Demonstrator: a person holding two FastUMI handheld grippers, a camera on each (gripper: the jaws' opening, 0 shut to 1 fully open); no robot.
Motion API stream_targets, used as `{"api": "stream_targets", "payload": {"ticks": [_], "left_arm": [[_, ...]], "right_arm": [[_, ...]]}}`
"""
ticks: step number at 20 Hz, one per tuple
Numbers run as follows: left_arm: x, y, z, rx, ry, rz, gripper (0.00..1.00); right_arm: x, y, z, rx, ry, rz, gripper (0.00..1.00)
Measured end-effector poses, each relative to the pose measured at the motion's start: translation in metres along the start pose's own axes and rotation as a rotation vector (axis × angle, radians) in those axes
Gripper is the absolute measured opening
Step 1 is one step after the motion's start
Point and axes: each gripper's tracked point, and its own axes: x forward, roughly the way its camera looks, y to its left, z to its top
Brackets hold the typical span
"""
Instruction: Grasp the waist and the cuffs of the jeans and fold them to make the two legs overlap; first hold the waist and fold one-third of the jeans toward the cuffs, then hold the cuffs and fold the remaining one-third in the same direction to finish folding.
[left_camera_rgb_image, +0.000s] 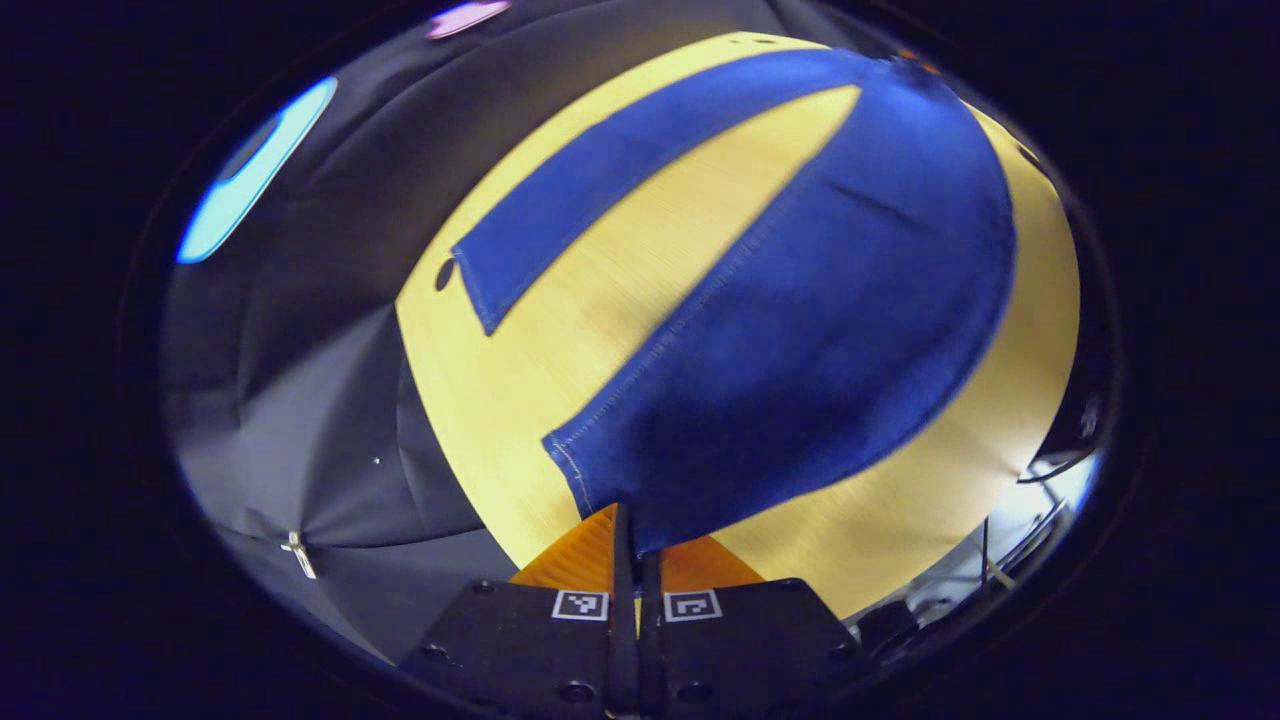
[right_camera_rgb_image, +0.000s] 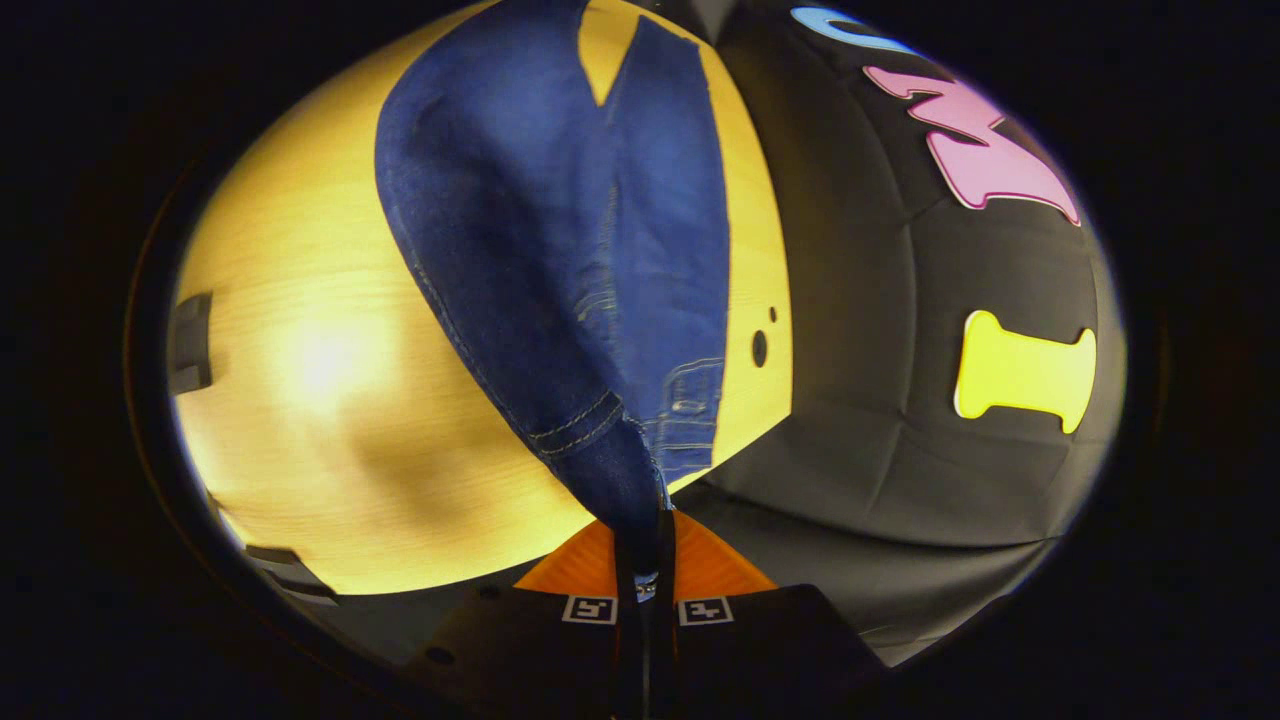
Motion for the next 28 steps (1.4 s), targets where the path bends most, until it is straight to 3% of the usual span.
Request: {"api": "stream_targets", "payload": {"ticks": [3, 4, 5, 12, 17, 20, 21, 22, 25, 26, 28], "left_arm": [[-0.013, 0.023, 0.057, -0.135, -0.036, 0.001, 0.06], [-0.011, 0.031, 0.076, -0.171, -0.051, 0.001, 0.06], [-0.005, 0.041, 0.094, -0.209, -0.07, 0.002, 0.06], [0.06, 0.108, 0.192, -0.529, -0.123, -0.04, 0.06], [0.119, 0.138, 0.226, -0.827, -0.076, -0.063, 0.06], [0.151, 0.154, 0.227, -0.807, -0.061, 0.006, 0.09], [0.153, 0.154, 0.233, -0.792, -0.073, 0.02, 0.16], [0.152, 0.153, 0.24, -0.786, -0.098, 0.025, 0.24], [0.128, 0.166, 0.258, -0.771, -0.239, 0.099, 0.8], [0.12, 0.171, 0.262, -0.756, -0.289, 0.146, 1.0], [0.086, 0.18, 0.267, -0.713, -0.397, 0.237, 0.98]], "right_arm": [[0.014, -0.047, 0.009, 0.144, 0.004, -0.042, 0.07], [0.021, -0.062, 0.013, 0.204, 0.01, -0.051, 0.02], [0.029, -0.081, 0.017, 0.256, 0.008, -0.063, 0.07], [0.122, -0.18, 0.017, 0.65, 0.072, -0.12, 0.07], [0.211, -0.195, 0.019, 0.892, 0.15, -0.087, 0.07], [0.243, -0.17, 0.014, 0.965, 0.215, -0.038, 0.09], [0.247, -0.163, 0.014, 0.979, 0.225, -0.024, 0.13], [0.25, -0.159, 0.012, 0.996, 0.236, -0.026, 0.35], [0.238, -0.155, 0.019, 1.103, 0.175, -0.053, 1.0], [0.23, -0.154, 0.021, 1.164, 0.147, -0.066, 0.98], [0.208, -0.151, 0.023, 1.313, 0.096, -0.088, 0.98]]}}
